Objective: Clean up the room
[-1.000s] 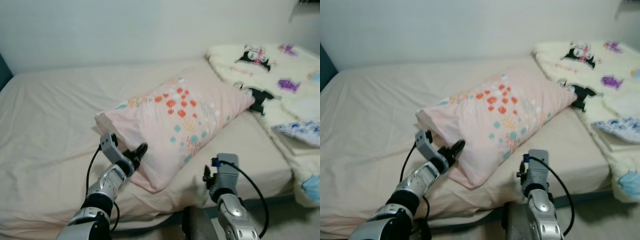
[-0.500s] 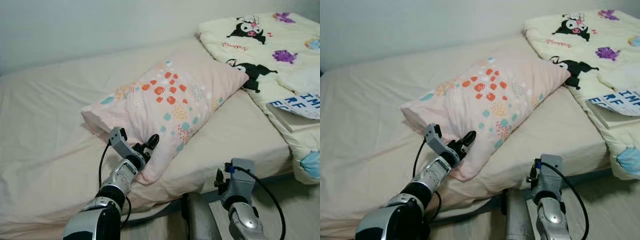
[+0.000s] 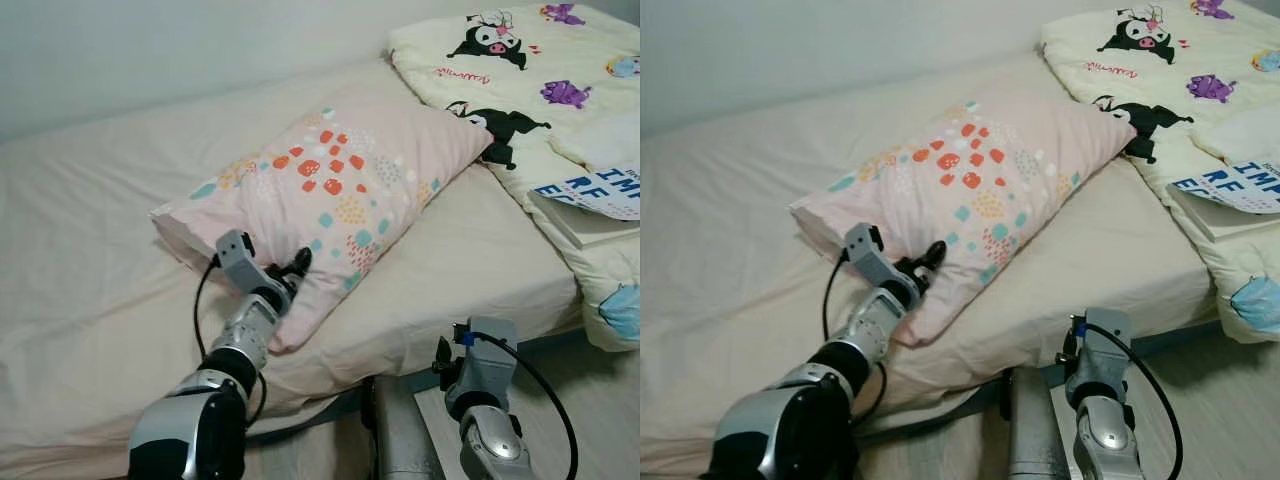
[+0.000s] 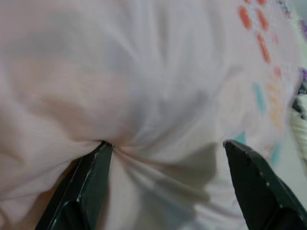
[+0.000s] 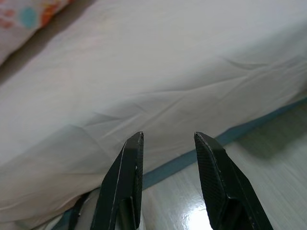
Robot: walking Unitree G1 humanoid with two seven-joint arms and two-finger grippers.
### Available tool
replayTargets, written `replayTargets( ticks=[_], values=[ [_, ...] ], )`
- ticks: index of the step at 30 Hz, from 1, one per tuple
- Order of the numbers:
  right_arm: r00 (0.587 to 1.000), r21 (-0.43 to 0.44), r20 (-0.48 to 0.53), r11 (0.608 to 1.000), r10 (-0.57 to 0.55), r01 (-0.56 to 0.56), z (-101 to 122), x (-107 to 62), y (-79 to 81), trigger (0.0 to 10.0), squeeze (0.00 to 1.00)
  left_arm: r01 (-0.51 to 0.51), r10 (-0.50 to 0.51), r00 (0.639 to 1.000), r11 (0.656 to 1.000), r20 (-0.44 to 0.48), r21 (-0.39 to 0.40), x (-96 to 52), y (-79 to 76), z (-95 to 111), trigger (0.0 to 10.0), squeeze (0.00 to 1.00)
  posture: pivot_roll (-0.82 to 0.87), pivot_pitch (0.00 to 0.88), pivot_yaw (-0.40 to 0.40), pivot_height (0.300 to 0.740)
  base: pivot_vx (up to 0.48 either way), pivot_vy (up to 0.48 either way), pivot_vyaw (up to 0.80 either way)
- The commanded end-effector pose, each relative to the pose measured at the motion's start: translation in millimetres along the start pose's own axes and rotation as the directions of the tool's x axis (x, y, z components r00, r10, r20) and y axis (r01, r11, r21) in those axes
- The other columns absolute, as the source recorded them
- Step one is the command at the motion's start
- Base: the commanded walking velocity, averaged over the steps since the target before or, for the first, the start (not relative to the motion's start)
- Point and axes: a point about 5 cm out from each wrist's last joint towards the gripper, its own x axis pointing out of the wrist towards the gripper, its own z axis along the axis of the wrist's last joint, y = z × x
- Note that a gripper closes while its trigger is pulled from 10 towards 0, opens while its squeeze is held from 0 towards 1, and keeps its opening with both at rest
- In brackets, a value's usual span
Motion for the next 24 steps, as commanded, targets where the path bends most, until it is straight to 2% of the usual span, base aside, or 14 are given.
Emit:
replayTargets(
  ticks=[1, 2, 4, 5, 6, 7, 8, 10, 12, 15, 17, 20, 24],
  values=[
    [1.0, 0.001, -0.019, 1.0, 0.004, -0.004, -2.2, -2.8, 2.7, 10.0, 0.0, -0.093, 0.091, 0.995, 0.995, 0.045, 0.043, -5.9, 27.5, 15.1, 10.0, 1.0, -0.26, 0.25, 0.112, 0.508, 0.0, 0.0, 0.0],
    [1.0, 0.001, -0.019, 1.0, 0.004, -0.004, -2.2, -2.8, 2.7, 10.0, 0.0, -0.093, 0.091, 0.995, 0.995, 0.045, 0.043, -5.9, 27.5, 15.1, 10.0, 1.0, -0.26, 0.25, 0.112, 0.508, 0.0, 0.0, 0.0],
    [1.0, 0.002, -0.021, 1.0, 0.012, -0.012, -1.4, -2.2, 4.5, 10.0, 0.0, -0.163, 0.159, 0.983, 0.986, 0.086, 0.038, -9.4, 43.1, 28.4, 10.0, 1.0, -0.26, 0.253, 0.108, 0.508, 0.0, 0.0, 0.0],
    [1.0, 0.002, -0.021, 1.0, 0.012, -0.012, -1.4, -2.2, 4.5, 10.0, 0.0, -0.163, 0.159, 0.983, 0.986, 0.086, 0.038, -9.4, 43.1, 28.4, 10.0, 1.0, -0.26, 0.253, 0.108, 0.508, 0.0, 0.0, 0.0],
    [1.0, 0.002, -0.021, 1.0, 0.017, -0.017, -0.6, -1.3, 6.1, 10.0, 0.0, -0.224, 0.219, 0.968, 0.974, 0.12, 0.03, -12.8, 54.8, 37.9, 10.0, 1.0, -0.26, 0.257, 0.107, 0.508, 0.0, 0.0, 0.0],
    [1.0, 0.002, -0.021, 1.0, 0.017, -0.017, -0.6, -1.3, 6.1, 10.0, 0.0, -0.224, 0.219, 0.968, 0.974, 0.12, 0.03, -12.8, 54.8, 37.9, 10.0, 1.0, -0.26, 0.257, 0.107, 0.508, 0.0, 0.0, 0.0],
    [1.0, 0.002, -0.021, 1.0, 0.017, -0.017, 0.0, -1.1, 6.5, 10.0, 0.0, -0.273, 0.267, 0.954, 0.961, 0.136, 0.034, -16.2, 63.6, 42.5, 10.0, 1.0, -0.26, 0.256, 0.108, 0.508, 0.0, 0.0, 0.0],
    [1.0, 0.002, -0.021, 1.0, 0.017, -0.017, 0.2, -1.1, 6.4, 10.0, 0.0, -0.287, 0.28, 0.95, 0.957, 0.138, 0.033, -17.3, 66.2, 43.3, 10.0, 1.0, -0.26, 0.256, 0.108, 0.508, 0.0, 0.0, 0.0],
    [1.0, 0.002, -0.02, 1.0, 0.014, -0.014, 0.7, -1.7, 4.9, 10.0, 0.0, -0.35, 0.348, 0.924, 0.937, 0.158, -0.011, -22.3, 77.3, 47.1, 10.0, 1.0, -0.27, 0.255, 0.111, 0.508, 0.0, 0.0, 0.0],
    [1.0, 0.001, -0.02, 1.0, 0.012, -0.012, 1.0, -2.0, 4.0, 10.0, 0.0, -0.376, 0.379, 0.91, 0.925, 0.169, -0.05, -24.5, 82.0, 49.4, 10.0, 1.0, -0.27, 0.257, 0.112, 0.508, 0.0, 0.0, 0.0],
    [1.0, 0.002, -0.02, 1.0, 0.006, -0.006, 0.9, -2.7, 2.1, 10.0, 0.0, -0.414, 0.424, 0.89, 0.906, 0.168, -0.089, -28.5, 90.0, 50.1, 10.0, 1.0, -0.26, 0.257, 0.115, 0.508, 0.0, 0.0, 0.0],
    [1.0, 0.003, -0.022, 1.0, 0.003, -0.002, 0.0, -3.6, 1.6, 10.0, 0.0, -0.383, 0.395, 0.911, 0.917, 0.12, -0.113, -27.6, 87.4, 39.6, 10.0, 1.0, -0.26, 0.254, 0.117, 0.508, 0.0, 0.0, 0.0],
    [1.0, 0.004, -0.024, 1.0, 0.005, -0.005, -0.2, -4.3, 3.1, 10.0, 0.0, -0.312, 0.326, 0.942, 0.938, 0.078, -0.155, -23.4, 76.6, 27.1, 10.0, 1.0, -0.26, 0.26, 0.113, 0.508, 0.0, 0.0, 0.0]
  ],
)
